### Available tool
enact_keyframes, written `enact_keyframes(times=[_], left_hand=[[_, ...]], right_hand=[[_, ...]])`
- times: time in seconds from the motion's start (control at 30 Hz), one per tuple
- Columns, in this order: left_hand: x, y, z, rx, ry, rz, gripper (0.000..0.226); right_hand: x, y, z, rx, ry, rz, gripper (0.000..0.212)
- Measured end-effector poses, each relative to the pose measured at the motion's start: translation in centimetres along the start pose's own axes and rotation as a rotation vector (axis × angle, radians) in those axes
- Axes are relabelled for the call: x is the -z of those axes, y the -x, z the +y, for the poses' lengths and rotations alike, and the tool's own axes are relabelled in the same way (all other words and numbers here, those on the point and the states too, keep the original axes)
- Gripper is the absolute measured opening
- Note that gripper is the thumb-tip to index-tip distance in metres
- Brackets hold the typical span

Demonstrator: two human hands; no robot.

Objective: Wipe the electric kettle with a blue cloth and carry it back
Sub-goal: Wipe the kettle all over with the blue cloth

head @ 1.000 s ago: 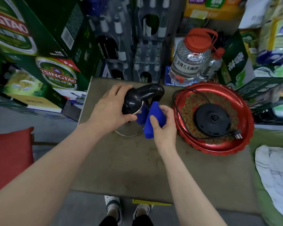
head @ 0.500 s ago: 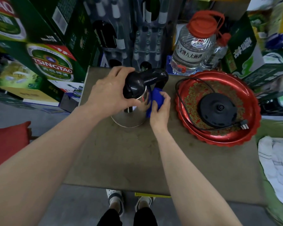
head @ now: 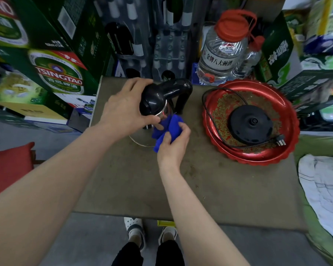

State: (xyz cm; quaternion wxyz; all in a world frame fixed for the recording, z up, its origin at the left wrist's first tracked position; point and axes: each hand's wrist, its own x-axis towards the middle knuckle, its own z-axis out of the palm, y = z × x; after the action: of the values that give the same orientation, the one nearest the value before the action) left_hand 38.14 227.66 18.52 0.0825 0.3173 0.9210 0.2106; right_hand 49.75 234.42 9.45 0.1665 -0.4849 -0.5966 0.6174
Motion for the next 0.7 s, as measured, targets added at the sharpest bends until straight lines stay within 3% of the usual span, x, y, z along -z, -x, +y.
enact_keyframes(times=[0.1,0.2,0.23,0.37,0.43,0.5,0.6,0.7], left_hand=[[-0.1,0.1,-0.3,-0.026,-0.01,-0.006,0.093],[0.3,-0.1,-0.8,-0.065,-0.028,-0.047,0.093],[0.5,-0.1,-1.0,-0.085,-0.016,-0.071,0.094],[1.4,-0.5,-2.0,-0.176,0.056,-0.194,0.097],[1.8,-1.4,-2.4,-0.229,0.057,-0.291,0.1],[2.5,-2.6,-3.0,-0.319,-0.056,-0.335,0.102],[3.7,-4.0,-4.2,-0.428,-0.374,-0.272,0.102],[4.1,-2.8,-4.6,-0.435,-0.428,-0.14,0.09]], right_hand=[[0.5,-2.9,-1.1,0.005,-0.013,0.019,0.035],[2.4,-6.1,-1.0,-0.301,-0.126,-0.012,0.027],[3.4,-7.1,-1.2,-0.318,-0.142,0.008,0.027],[5.8,-10.6,-5.0,0.007,-0.021,-0.009,0.035],[5.8,-11.5,-6.9,0.094,0.059,-0.165,0.036],[6.0,-11.5,-7.4,0.066,0.087,-0.319,0.038],[6.7,-8.8,-6.1,0.054,0.125,-0.469,0.036],[5.7,-4.5,-4.2,0.078,0.117,-0.529,0.038]])
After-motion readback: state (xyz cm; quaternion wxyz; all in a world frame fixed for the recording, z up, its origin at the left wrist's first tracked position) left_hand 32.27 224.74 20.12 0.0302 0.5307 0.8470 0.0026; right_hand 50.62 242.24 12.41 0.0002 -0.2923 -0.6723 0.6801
